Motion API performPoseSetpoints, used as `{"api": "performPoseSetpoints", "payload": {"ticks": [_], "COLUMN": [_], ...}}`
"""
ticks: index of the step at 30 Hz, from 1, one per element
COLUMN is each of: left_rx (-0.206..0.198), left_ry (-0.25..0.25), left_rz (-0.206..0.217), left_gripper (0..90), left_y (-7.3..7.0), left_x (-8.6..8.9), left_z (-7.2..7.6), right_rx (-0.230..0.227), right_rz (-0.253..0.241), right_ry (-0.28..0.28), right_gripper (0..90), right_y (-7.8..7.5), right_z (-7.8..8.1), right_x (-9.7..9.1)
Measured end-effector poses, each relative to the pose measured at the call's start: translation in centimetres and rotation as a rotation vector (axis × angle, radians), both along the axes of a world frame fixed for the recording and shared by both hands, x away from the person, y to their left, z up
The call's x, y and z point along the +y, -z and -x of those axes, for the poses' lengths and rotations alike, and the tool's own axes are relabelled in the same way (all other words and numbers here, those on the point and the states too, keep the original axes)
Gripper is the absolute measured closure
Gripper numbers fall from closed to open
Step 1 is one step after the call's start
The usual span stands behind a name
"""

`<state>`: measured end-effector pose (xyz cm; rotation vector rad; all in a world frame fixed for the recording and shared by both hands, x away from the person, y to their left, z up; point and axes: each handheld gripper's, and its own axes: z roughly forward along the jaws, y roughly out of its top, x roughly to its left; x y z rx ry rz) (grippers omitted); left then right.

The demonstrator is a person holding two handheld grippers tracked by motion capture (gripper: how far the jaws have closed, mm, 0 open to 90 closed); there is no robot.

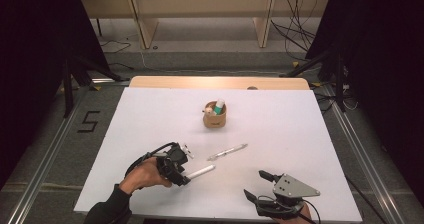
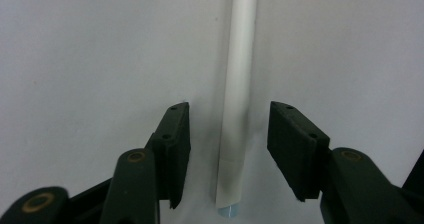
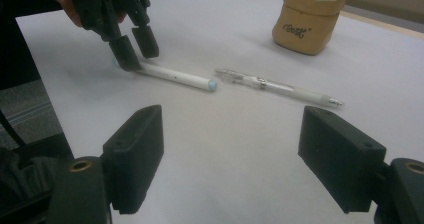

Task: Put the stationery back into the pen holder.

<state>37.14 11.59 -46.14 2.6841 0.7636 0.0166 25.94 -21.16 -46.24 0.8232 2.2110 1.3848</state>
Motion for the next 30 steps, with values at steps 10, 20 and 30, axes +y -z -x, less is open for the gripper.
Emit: {"api": "performPoseSetpoints", "payload": {"ticks": [10,20,30], "left_rx": [0.006,-0.022,0.001], "left_ry": [0.003,0.016,0.021], "left_rz": [-0.026,-0.063,-0.017], "left_gripper": [65.7,75.3,77.7], "left_y": [0.37,0.38,0.31], "left_x": [-0.02,-0.18,0.46], "left_z": [0.26,0.60,0.32], "right_rx": [0.002,0.007,0.008], "right_rz": [0.010,0.016,0.015], "right_ry": [-0.008,-0.014,-0.017], "right_gripper": [26.8,26.9,27.1], "right_y": [0.04,0.08,0.09], "right_z": [0.02,0.05,0.05], "right_x": [0.11,0.23,0.27]}}
